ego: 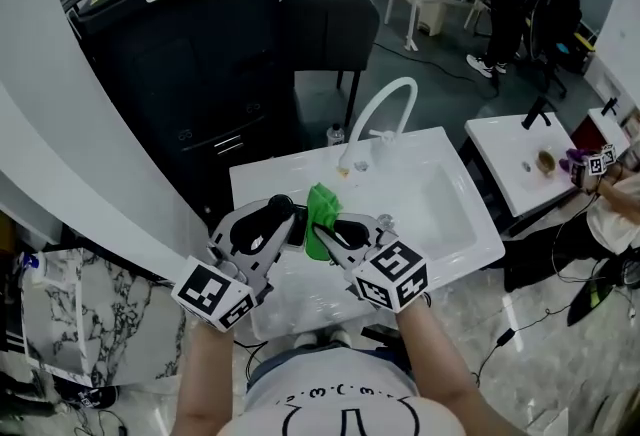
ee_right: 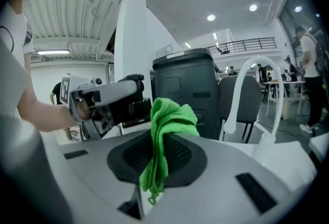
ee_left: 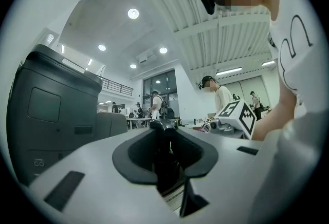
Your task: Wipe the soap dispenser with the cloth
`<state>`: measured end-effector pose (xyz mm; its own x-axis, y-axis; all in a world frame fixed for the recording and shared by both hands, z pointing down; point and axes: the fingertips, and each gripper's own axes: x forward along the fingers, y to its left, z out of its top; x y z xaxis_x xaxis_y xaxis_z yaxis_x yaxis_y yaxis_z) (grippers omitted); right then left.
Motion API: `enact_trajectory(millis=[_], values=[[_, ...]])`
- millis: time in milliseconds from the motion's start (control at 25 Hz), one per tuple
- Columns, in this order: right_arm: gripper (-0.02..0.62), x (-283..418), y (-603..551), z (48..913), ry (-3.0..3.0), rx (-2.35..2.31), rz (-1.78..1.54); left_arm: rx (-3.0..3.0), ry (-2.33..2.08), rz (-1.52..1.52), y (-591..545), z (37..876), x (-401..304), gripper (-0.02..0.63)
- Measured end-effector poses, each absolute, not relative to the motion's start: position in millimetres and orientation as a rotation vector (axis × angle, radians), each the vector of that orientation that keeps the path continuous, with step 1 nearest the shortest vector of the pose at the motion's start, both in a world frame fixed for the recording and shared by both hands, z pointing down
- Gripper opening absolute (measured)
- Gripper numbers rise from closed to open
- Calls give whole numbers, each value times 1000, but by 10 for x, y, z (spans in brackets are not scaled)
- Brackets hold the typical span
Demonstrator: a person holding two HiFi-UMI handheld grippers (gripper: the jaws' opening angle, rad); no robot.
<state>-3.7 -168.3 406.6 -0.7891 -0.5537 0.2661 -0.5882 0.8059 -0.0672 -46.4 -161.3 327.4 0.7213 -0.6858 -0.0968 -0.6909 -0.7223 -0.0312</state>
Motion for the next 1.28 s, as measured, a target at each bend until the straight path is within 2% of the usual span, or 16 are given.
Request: enact_trajectory(millis=[360,680,960,1280], values=[[49,36,-1719,4343,-2651,891,197,-2708,1026,150,-1389,3032,-450,92],[49,300,-1871,3622,-2866,961,173,-2590,849,-125,-1238,3161,-286,91],[49,327,-1895,3175,-3128,897,363,-2495,721,-224,-1143,3234,-110,91],[49,66,-1747,3587,-3075,604,564,-2386,557,-284,-1026,3285,60,91]])
